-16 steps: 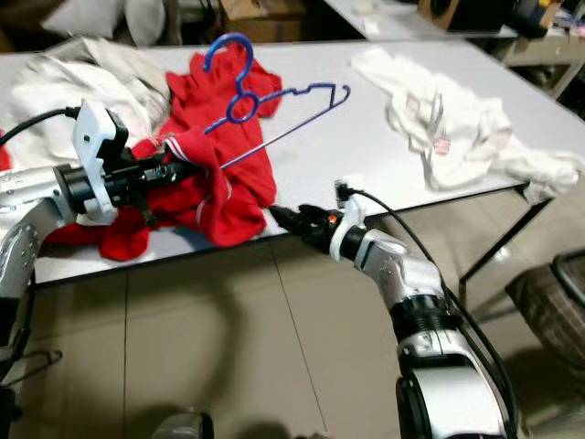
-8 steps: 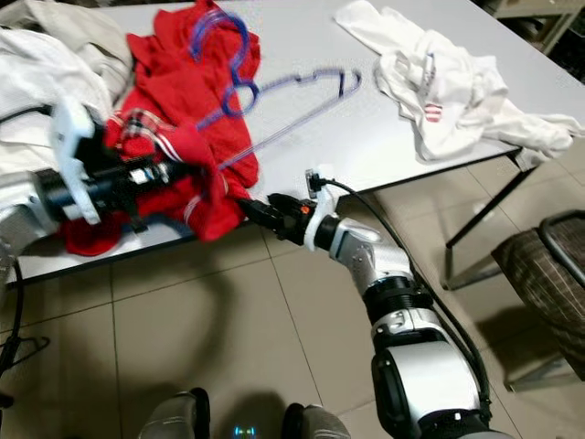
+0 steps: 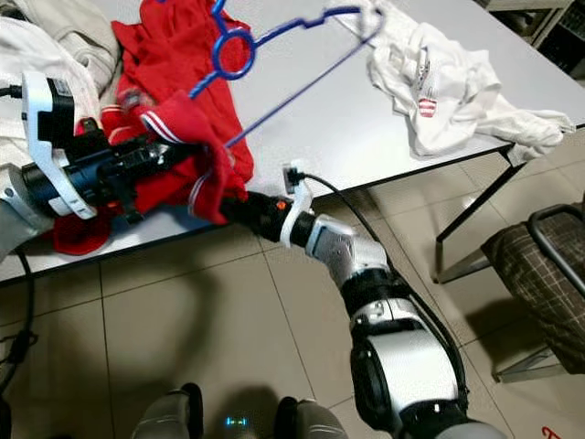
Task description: Hang hanger
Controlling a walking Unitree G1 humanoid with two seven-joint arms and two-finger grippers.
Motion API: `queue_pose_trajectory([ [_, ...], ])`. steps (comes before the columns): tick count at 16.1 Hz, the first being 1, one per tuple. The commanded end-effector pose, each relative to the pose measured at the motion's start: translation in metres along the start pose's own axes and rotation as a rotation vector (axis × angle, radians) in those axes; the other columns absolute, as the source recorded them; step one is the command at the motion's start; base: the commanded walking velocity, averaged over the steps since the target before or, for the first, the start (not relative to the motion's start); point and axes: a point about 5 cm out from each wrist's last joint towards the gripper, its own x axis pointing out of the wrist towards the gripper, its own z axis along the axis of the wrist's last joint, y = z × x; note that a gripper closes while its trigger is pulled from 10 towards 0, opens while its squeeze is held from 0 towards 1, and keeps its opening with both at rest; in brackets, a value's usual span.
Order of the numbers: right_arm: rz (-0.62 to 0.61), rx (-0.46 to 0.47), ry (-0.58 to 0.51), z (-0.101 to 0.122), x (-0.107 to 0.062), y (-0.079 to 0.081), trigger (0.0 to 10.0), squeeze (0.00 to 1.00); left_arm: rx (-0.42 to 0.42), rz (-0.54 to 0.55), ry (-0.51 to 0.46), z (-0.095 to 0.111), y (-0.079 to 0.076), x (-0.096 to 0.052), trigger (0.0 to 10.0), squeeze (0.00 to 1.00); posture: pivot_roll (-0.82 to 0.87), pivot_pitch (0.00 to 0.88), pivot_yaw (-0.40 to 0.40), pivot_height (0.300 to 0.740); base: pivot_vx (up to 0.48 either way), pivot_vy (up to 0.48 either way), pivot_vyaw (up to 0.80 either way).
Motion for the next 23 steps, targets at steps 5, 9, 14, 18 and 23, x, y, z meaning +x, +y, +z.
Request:
queue_pose_trajectory([
  [5, -0.025, -0.404, 0.078, -0.005, -0.017, -0.007, 10.0, 0.00, 0.028, 0.087, 0.001, 0.003, 0.007, 0.000, 0.0, 0.00, 0.16, 0.229, -0.128, 0.740, 0.000, 0.000, 0.00],
  [9, 0.019, -0.777, 0.073, 0.008, -0.036, -0.003, 10.0, 0.00, 0.044, 0.169, 0.014, 0.001, 0.017, 0.004, 0.0, 0.00, 0.15, 0.225, -0.121, 0.740, 0.000, 0.000, 0.00],
  [14, 0.151, -0.937, 0.115, 0.009, -0.053, 0.003, 10.0, 0.00, 0.049, 0.179, 0.022, 0.002, 0.022, 0.005, 0.0, 0.00, 0.15, 0.222, -0.115, 0.740, 0.000, 0.000, 0.00],
  [18, 0.179, -1.070, 0.237, -0.003, -0.037, 0.004, 10.0, 0.00, 0.016, 0.124, -0.006, 0.008, 0.016, 0.005, 0.0, 0.00, 0.16, 0.219, -0.115, 0.740, 0.000, 0.000, 0.00],
  [23, 0.192, -1.109, 0.206, -0.001, -0.014, 0.013, 10.0, 0.00, -0.050, 0.028, -0.049, 0.018, 0.002, 0.005, 0.0, 0.00, 0.17, 0.221, -0.127, 0.740, 0.000, 0.000, 0.00],
])
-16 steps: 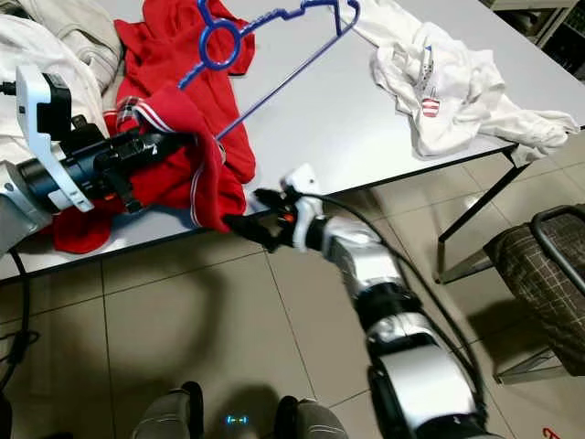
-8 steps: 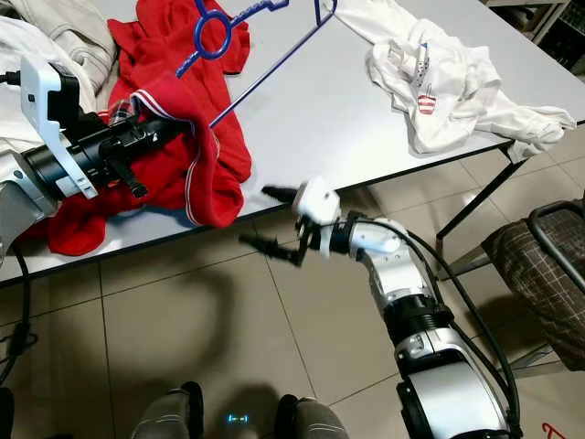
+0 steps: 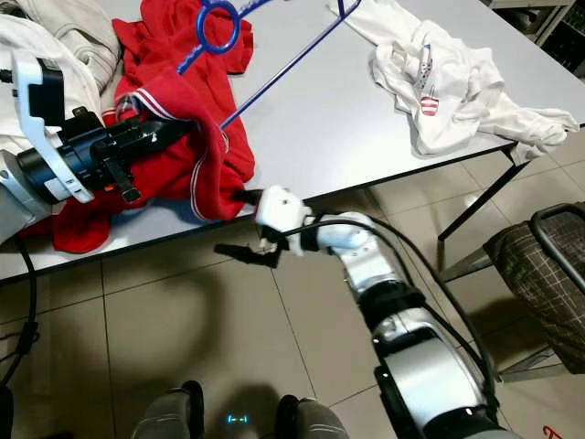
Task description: Hang hanger
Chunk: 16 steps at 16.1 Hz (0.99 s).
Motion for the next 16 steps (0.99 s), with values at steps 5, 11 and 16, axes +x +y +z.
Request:
queue_pose_trajectory([
  [5, -0.050, -0.007, 0.031, -0.003, 0.004, -0.005, 0.0, 0.00, -0.019, -0.089, -0.064, 0.019, -0.015, 0.002, 0.0, 0.00, 0.17, 0.213, -0.131, 0.740, 0.000, 0.000, 0.00],
  [11, -0.130, 0.006, 0.047, -0.007, 0.004, -0.010, 0.0, 0.00, -0.042, -0.101, -0.073, 0.023, -0.015, 0.000, 0.0, 0.00, 0.18, 0.195, -0.129, 0.740, 0.000, 0.000, 0.00],
  [16, -0.151, 0.035, 0.034, -0.007, 0.004, -0.011, 0.0, 0.00, -0.044, -0.096, -0.071, 0.023, -0.015, -0.001, 0.0, 0.00, 0.19, 0.192, -0.127, 0.740, 0.000, 0.000, 0.00],
])
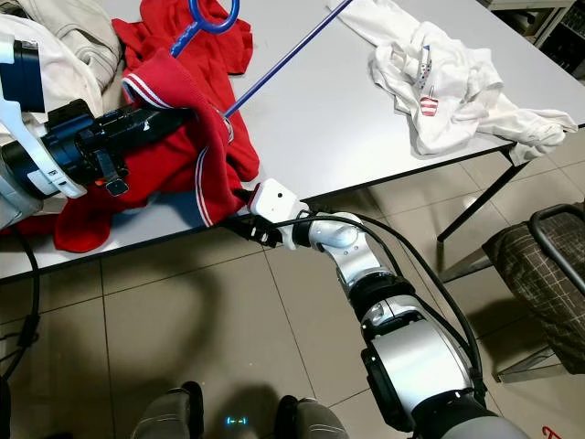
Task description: Hang hanger
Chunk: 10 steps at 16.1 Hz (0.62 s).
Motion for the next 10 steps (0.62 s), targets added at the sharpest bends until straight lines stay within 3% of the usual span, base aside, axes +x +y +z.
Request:
queue_pose_trajectory([
  [1, -0.013, 0.007, -0.002, 0.0002, -0.0028, -0.0042, 0.0, 0.00, 0.033, -0.044, -0.021, 0.0089, -0.0077, 0.0022, 0.0, 0.00, 0.19, 0.193, -0.125, 0.740, 0.000, 0.000, 0.00],
  [10, -0.025, 0.041, -0.013, 0.0006, -0.0058, -0.0091, 0.0, 0.00, 0.035, -0.025, -0.025, 0.0069, -0.0028, 0.0035, 0.0, 0.00, 0.18, 0.189, -0.118, 0.740, 0.000, 0.000, 0.00],
])
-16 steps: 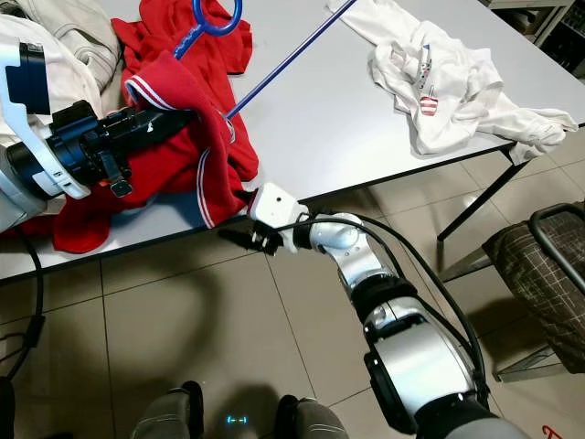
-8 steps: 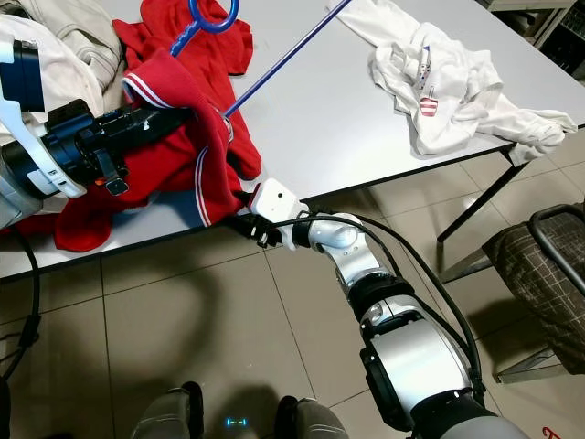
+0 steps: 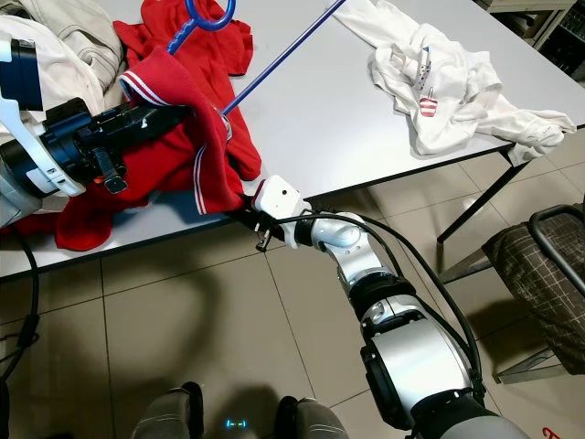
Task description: Hang hanger
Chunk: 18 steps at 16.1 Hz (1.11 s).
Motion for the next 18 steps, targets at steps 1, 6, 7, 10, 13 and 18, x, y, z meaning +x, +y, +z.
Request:
queue_pose_trajectory([
  [1, -0.015, 0.012, 0.004, 0.001, -0.003, -0.006, 0.0, 0.00, 0.033, -0.035, -0.016, 0.007, -0.005, 0.004, 0.0, 0.00, 0.18, 0.189, -0.118, 0.740, 0.000, 0.000, 0.00],
  [6, -0.063, 0.013, -0.020, 0.000, -0.013, -0.013, 0.0, 0.00, 0.080, 0.103, -0.010, 0.001, 0.010, 0.003, 0.0, 0.00, 0.17, 0.163, -0.117, 0.740, 0.000, 0.000, 0.00],
  [7, -0.104, 0.008, -0.036, 0.000, -0.021, -0.018, 0.0, 0.00, 0.102, 0.153, 0.010, -0.003, 0.015, 0.001, 0.0, 0.00, 0.17, 0.153, -0.118, 0.740, 0.000, 0.000, 0.00],
  [10, -0.221, -0.043, -0.098, 0.003, -0.053, -0.032, 0.0, 0.00, 0.123, 0.202, 0.050, -0.016, 0.018, -0.008, 0.0, 0.00, 0.14, 0.127, -0.108, 0.740, 0.000, 0.000, 0.00],
  [13, -0.284, -0.084, -0.113, 0.006, -0.071, -0.038, 0.0, 0.00, 0.118, 0.189, 0.052, -0.019, 0.016, -0.012, 0.0, 0.00, 0.13, 0.114, -0.103, 0.740, 0.000, 0.000, 0.00],
  [18, -0.489, -0.174, -0.070, 0.013, -0.132, -0.054, 0.0, 0.00, 0.090, 0.052, 0.073, -0.032, 0.001, -0.023, 0.0, 0.00, 0.09, 0.081, -0.070, 0.740, 0.000, 0.000, 0.00],
])
